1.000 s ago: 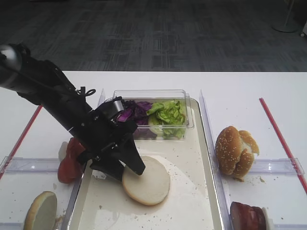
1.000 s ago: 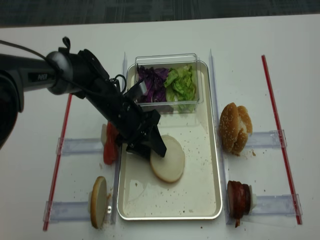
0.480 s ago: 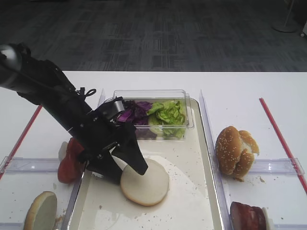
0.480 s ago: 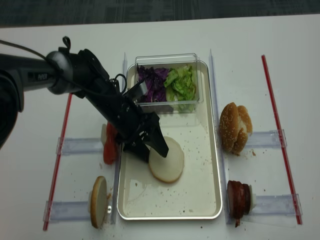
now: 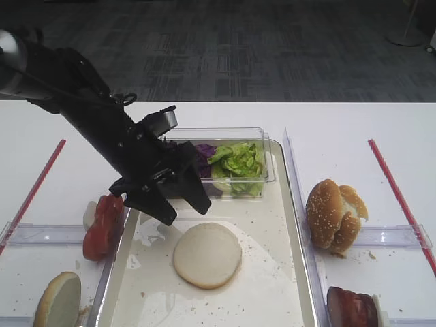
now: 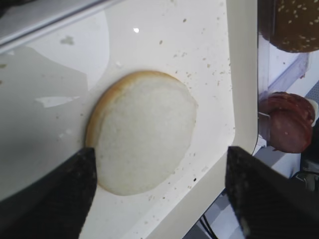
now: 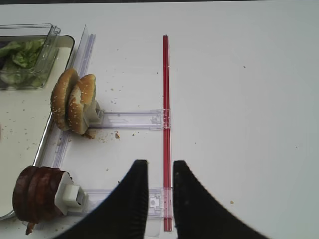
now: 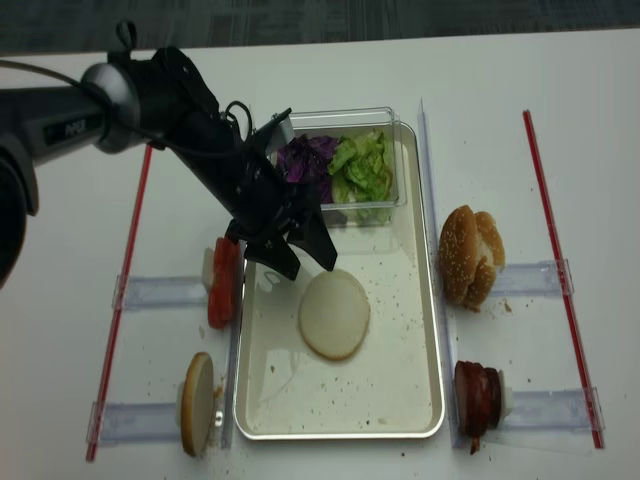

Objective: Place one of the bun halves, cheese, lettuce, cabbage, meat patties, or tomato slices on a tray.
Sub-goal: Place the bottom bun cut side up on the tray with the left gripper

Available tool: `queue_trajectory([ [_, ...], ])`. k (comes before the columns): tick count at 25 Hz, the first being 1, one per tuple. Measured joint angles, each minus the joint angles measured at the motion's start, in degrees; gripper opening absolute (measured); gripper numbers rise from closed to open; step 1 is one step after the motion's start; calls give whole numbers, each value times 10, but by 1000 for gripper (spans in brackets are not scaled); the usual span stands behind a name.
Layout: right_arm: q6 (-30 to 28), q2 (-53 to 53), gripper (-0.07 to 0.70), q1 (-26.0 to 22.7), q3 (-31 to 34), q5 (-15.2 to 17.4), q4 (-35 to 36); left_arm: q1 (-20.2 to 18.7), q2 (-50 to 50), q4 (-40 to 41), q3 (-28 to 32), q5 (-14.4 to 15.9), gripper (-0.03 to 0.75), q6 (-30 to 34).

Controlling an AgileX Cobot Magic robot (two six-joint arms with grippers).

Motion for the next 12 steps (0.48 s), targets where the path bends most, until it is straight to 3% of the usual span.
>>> queue_trajectory([
  [8, 0, 0, 175, 0, 0, 0, 0, 0, -53, 13, -25, 5, 496, -37],
  [12, 0, 0, 175, 0, 0, 0, 0, 0, -85, 60, -44, 11, 496, -70],
])
